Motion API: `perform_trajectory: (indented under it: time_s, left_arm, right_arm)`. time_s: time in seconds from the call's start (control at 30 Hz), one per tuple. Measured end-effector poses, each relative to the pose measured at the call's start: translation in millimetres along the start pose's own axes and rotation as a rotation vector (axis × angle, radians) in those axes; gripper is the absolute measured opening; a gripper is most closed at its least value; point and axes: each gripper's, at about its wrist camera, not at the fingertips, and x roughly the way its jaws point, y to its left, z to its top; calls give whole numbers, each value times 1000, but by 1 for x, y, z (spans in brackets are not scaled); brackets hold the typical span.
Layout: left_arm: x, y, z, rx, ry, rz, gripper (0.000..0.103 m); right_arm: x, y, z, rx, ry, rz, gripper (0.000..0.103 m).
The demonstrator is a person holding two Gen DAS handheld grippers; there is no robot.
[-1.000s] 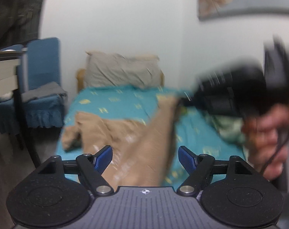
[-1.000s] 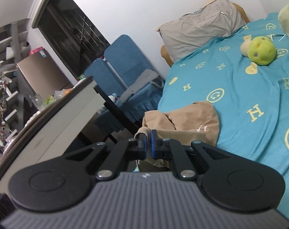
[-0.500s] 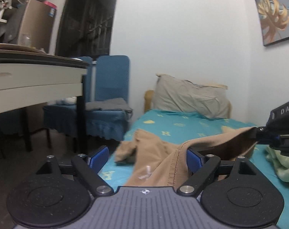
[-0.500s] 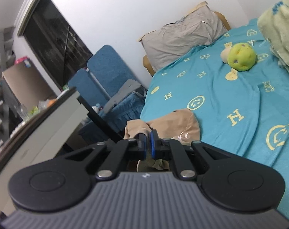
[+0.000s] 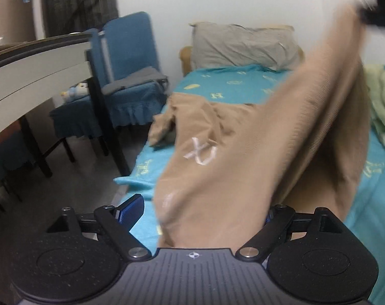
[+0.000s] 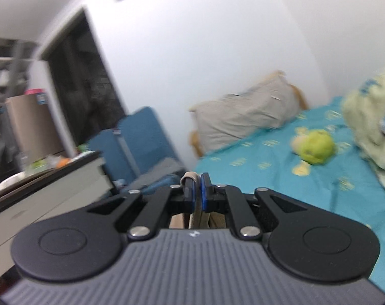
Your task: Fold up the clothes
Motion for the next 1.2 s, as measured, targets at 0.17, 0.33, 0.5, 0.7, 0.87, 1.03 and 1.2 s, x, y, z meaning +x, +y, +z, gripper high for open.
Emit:
perform_trajectory:
  time_s: [0.17, 0.33, 0.5, 0.7, 0.87, 1.03, 1.2]
  left_arm:
    - [-45, 35, 12, -141, -249, 30, 94]
    - [-74, 75, 24, -271, -427, -28, 96]
    - [-59, 99, 23, -422, -327, -58, 94]
    - [-34, 125, 24, -480, -211, -41, 93]
    - [-14, 111, 21, -363, -125, 42, 93]
    - [11, 95, 17, -269, -18, 53, 92]
    - [37, 90, 10, -222, 138, 57, 92]
  right_arm:
    - [14, -24, 2, 25, 71, -152, 8]
    - [41, -28, -18, 3, 287, -161, 13]
    - [62, -16, -41, -66, 466, -128, 40]
    - [82, 5, -89, -266, 717, -87, 60]
    - [81, -3, -93, -264, 760, -136, 59]
    - [63, -32, -61, -83, 631, -215, 60]
    - [55, -31, -53, -80, 627, -156, 60]
